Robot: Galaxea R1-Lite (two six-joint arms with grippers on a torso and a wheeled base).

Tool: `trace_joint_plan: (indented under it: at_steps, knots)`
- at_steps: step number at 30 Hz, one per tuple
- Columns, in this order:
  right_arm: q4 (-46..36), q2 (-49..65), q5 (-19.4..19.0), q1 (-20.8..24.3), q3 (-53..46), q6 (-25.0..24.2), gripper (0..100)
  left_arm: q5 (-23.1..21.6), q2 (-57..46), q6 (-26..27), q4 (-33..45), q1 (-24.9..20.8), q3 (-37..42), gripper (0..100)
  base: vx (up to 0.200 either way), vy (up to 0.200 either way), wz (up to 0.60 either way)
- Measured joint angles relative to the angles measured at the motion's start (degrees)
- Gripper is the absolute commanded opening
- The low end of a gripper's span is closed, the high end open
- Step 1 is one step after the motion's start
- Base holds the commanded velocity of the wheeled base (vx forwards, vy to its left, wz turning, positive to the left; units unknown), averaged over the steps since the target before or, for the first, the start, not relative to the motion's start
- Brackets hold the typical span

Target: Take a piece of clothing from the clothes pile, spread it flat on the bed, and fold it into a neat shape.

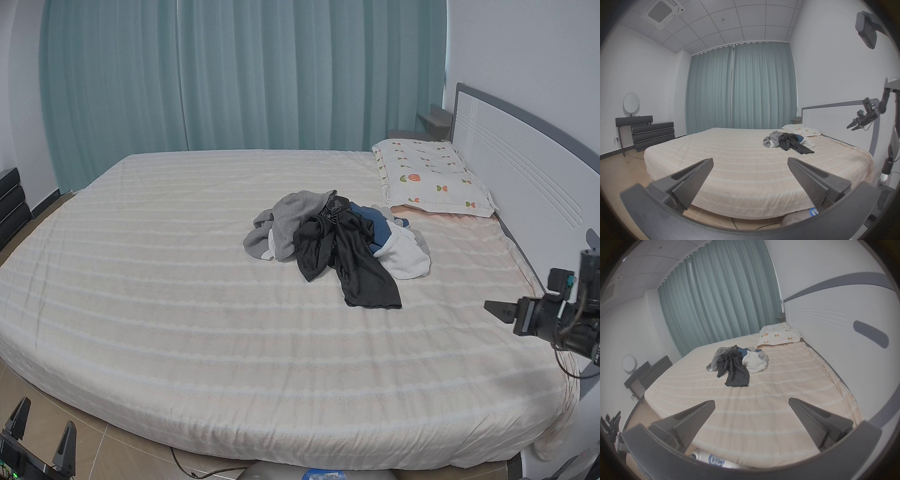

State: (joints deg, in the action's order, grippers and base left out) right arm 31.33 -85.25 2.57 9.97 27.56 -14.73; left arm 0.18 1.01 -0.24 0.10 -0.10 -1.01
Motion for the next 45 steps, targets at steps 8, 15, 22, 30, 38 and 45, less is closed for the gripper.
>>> trace_joint_plan:
  at_steps: [8,15,22,30,38,45]
  knots:
    - [2.63,-22.86,4.12,3.00,17.66,-4.71,100,0.00,0.00,0.00,0.00,0.00,0.02,100,0.000,0.000,0.00]
    - [0.04,-40.57,6.23,4.88,36.88,-10.12,100,-0.02,0.00,0.02,0.00,0.00,0.00,100,0.000,0.000,0.00]
    - [-7.58,-54.22,7.19,6.49,54.91,-18.20,100,-0.02,0.00,0.00,-0.02,0.00,0.00,100,0.000,0.000,0.00]
    - [-16.42,-63.34,7.50,7.25,67.54,-26.90,100,-0.02,0.00,0.00,0.00,0.00,0.00,100,0.000,0.000,0.00]
    - [-16.82,-67.01,7.46,7.36,72.30,-29.94,100,-0.02,0.00,0.00,0.00,0.00,0.00,100,0.000,0.000,0.00]
    - [-16.49,-67.84,6.92,7.50,73.53,-30.18,0,-0.02,0.00,0.00,0.00,0.00,0.00,100,0.000,0.000,0.00]
